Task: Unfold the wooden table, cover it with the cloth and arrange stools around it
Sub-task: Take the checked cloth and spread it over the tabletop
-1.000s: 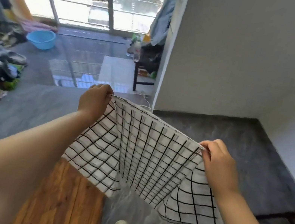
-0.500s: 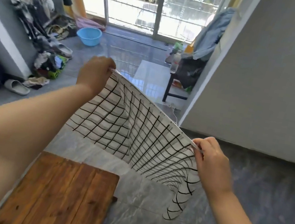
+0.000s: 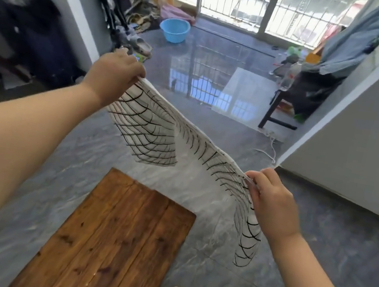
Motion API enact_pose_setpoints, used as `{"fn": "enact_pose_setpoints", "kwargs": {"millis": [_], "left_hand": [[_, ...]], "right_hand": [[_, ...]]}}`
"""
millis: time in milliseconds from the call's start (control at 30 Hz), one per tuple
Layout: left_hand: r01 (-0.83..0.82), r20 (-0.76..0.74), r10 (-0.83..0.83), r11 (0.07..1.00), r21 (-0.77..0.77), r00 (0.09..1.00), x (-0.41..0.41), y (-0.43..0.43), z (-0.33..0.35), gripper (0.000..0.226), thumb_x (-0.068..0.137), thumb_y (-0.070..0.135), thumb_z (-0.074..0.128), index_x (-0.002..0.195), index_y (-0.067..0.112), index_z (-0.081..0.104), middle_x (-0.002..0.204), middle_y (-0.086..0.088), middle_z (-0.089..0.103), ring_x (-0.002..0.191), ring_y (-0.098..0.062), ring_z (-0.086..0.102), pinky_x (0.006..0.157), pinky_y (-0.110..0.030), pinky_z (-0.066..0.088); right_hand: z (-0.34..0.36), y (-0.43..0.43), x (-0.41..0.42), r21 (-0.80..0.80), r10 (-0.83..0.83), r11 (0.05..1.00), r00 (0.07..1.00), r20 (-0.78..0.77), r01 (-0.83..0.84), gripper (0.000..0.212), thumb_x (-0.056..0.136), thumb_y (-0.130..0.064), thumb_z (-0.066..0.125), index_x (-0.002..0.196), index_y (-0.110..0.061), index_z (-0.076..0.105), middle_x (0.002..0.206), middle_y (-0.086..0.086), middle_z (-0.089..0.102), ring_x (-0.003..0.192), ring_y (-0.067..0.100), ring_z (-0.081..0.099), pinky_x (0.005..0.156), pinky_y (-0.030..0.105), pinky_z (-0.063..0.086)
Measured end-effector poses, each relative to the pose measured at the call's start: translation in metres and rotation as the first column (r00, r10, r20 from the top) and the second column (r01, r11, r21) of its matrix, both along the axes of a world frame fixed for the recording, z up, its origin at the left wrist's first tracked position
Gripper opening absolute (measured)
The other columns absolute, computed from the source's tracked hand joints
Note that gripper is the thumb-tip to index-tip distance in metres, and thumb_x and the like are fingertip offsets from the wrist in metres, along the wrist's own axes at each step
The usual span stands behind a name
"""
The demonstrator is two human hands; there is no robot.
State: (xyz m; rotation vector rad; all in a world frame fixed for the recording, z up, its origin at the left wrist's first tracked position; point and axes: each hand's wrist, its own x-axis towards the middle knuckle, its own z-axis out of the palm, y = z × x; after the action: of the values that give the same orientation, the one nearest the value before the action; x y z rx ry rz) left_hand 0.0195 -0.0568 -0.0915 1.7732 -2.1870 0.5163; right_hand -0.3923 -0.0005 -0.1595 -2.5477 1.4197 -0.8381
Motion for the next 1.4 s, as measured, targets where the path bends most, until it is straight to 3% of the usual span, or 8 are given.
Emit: {"fn": "enact_pose_setpoints", "kwargs": {"millis": [133, 333, 600, 833, 967, 1167, 1400], "left_hand": [[0.012, 0.012, -0.012, 1.000, 0.024, 1.000, 0.051, 0.040, -0.022, 0.007, 0.084, 0.004, 0.062, 0.090, 0.005, 0.065, 0.083, -0.017, 0.063, 0.076, -0.039, 0.058, 0.064, -0.047, 0.047], [0.018, -0.082, -0.007, 0.991, 0.136, 0.997, 0.120, 0.109, -0.078, 0.006, 0.081, 0.003, 0.066, 0.087, 0.005, 0.065, 0.081, -0.014, 0.064, 0.076, -0.036, 0.059, 0.065, -0.044, 0.046], [0.032, -0.175, 0.033, 0.934, 0.356, 0.984, 0.185, 0.208, -0.171, 0.006, 0.078, 0.008, 0.070, 0.083, 0.009, 0.067, 0.079, -0.012, 0.066, 0.071, -0.036, 0.062, 0.062, -0.040, 0.045], [0.017, -0.166, 0.061, 0.902, 0.431, 0.984, 0.197, 0.284, -0.228, 0.005, 0.082, 0.012, 0.064, 0.086, 0.014, 0.064, 0.083, -0.007, 0.067, 0.074, -0.032, 0.063, 0.079, -0.041, 0.040], [0.041, -0.187, 0.052, 0.887, 0.460, 0.981, 0.192, 0.334, -0.249, 0.006, 0.081, 0.008, 0.065, 0.087, 0.011, 0.064, 0.082, -0.009, 0.065, 0.070, -0.033, 0.062, 0.067, -0.039, 0.043], [0.045, -0.147, 0.032, 0.871, 0.489, 0.989, 0.182, 0.417, -0.288, 0.004, 0.082, 0.008, 0.063, 0.084, 0.011, 0.061, 0.080, -0.008, 0.061, 0.064, -0.032, 0.059, 0.056, -0.037, 0.044], [0.081, -0.136, -0.005, 0.827, 0.556, 0.991, 0.169, 0.505, -0.337, 0.010, 0.077, 0.007, 0.070, 0.078, 0.010, 0.061, 0.076, -0.009, 0.059, 0.058, -0.033, 0.057, 0.046, -0.033, 0.037]], "right_hand": [[-0.023, 0.025, 0.044, -0.002, 0.070, 0.998, 0.997, -0.045, -0.070, 0.012, 0.087, -0.017, 0.066, 0.094, -0.008, 0.067, 0.080, 0.003, 0.056, 0.051, 0.025, 0.055, 0.040, 0.030, 0.043], [-0.063, 0.083, 0.111, 0.034, 0.049, 0.998, 0.986, -0.160, -0.044, 0.009, 0.085, -0.014, 0.070, 0.093, -0.011, 0.069, 0.080, 0.002, 0.058, 0.053, 0.024, 0.058, 0.038, 0.030, 0.044], [-0.120, 0.179, 0.188, 0.158, -0.183, 0.962, 0.953, -0.239, 0.225, 0.006, 0.086, -0.017, 0.068, 0.092, -0.017, 0.069, 0.086, 0.002, 0.063, 0.076, 0.029, 0.064, 0.052, 0.029, 0.042], [-0.158, 0.254, 0.207, 0.301, -0.284, 0.879, 0.914, -0.291, 0.369, 0.008, 0.086, -0.014, 0.067, 0.093, -0.016, 0.071, 0.084, 0.004, 0.062, 0.077, 0.030, 0.062, 0.058, 0.029, 0.038], [-0.173, 0.303, 0.205, 0.353, -0.304, 0.845, 0.904, -0.301, 0.401, 0.012, 0.088, -0.013, 0.064, 0.097, -0.017, 0.070, 0.088, 0.004, 0.062, 0.077, 0.029, 0.062, 0.060, 0.033, 0.044], [-0.206, 0.376, 0.189, 0.353, -0.280, 0.857, 0.914, -0.295, 0.376, 0.010, 0.086, -0.011, 0.066, 0.095, -0.014, 0.071, 0.085, 0.005, 0.063, 0.076, 0.031, 0.061, 0.062, 0.029, 0.035], [-0.256, 0.459, 0.172, 0.371, -0.258, 0.855, 0.918, -0.301, 0.363, 0.010, 0.083, -0.012, 0.069, 0.092, -0.015, 0.072, 0.082, 0.004, 0.062, 0.073, 0.029, 0.062, 0.060, 0.028, 0.037]]}}
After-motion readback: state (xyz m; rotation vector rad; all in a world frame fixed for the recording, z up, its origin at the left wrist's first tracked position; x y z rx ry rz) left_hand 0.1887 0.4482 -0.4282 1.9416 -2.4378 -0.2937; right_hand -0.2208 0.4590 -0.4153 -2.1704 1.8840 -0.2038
